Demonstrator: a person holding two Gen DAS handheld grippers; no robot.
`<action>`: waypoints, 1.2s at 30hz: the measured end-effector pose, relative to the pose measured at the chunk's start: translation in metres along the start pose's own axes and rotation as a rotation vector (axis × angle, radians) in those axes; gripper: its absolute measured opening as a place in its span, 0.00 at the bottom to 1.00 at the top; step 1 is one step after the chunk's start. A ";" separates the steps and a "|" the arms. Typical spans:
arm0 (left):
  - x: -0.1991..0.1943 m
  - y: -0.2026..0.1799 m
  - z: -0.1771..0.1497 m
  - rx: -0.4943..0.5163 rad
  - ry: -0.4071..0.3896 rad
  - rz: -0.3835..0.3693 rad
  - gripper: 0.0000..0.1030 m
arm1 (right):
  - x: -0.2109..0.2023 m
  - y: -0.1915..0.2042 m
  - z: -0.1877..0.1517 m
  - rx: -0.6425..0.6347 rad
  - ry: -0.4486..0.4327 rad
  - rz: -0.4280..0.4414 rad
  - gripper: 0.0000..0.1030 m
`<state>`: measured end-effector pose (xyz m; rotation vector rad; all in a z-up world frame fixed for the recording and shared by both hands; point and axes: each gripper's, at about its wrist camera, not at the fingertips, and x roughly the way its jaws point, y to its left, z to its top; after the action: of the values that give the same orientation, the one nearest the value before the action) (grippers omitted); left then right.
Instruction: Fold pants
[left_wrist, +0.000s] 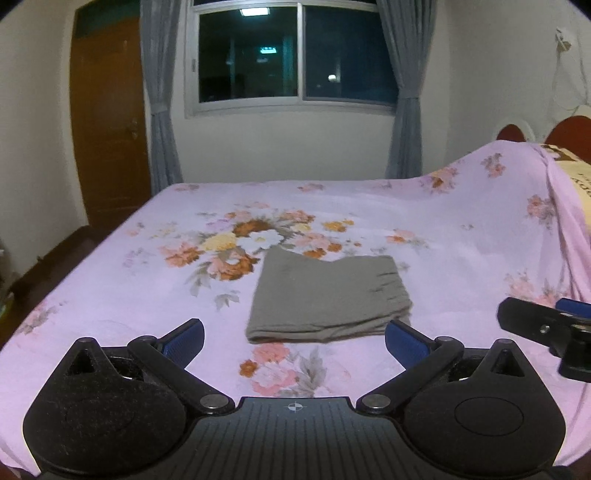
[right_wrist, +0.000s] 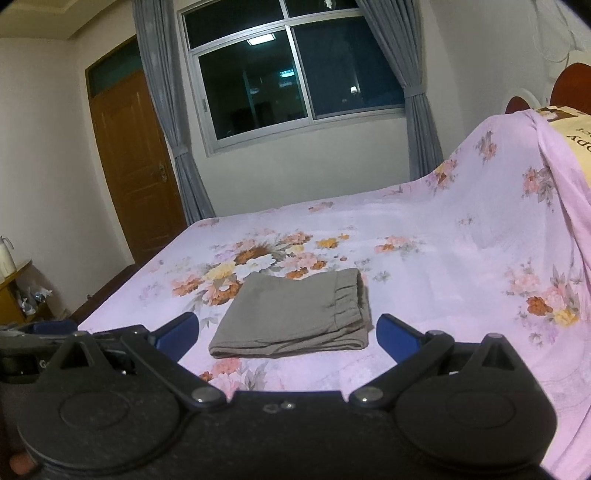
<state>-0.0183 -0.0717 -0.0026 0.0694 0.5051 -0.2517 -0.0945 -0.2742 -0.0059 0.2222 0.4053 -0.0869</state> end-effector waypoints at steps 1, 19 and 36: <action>0.000 0.000 -0.001 -0.001 0.000 -0.005 1.00 | -0.001 0.000 -0.001 -0.002 0.001 -0.003 1.00; 0.016 -0.010 -0.005 0.034 0.026 -0.003 1.00 | 0.001 -0.001 -0.005 0.004 0.005 -0.028 1.00; 0.033 -0.010 -0.007 0.032 0.059 -0.004 1.00 | 0.016 0.000 -0.005 -0.005 0.029 -0.033 1.00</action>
<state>0.0037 -0.0879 -0.0246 0.1068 0.5600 -0.2622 -0.0822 -0.2741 -0.0167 0.2120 0.4379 -0.1154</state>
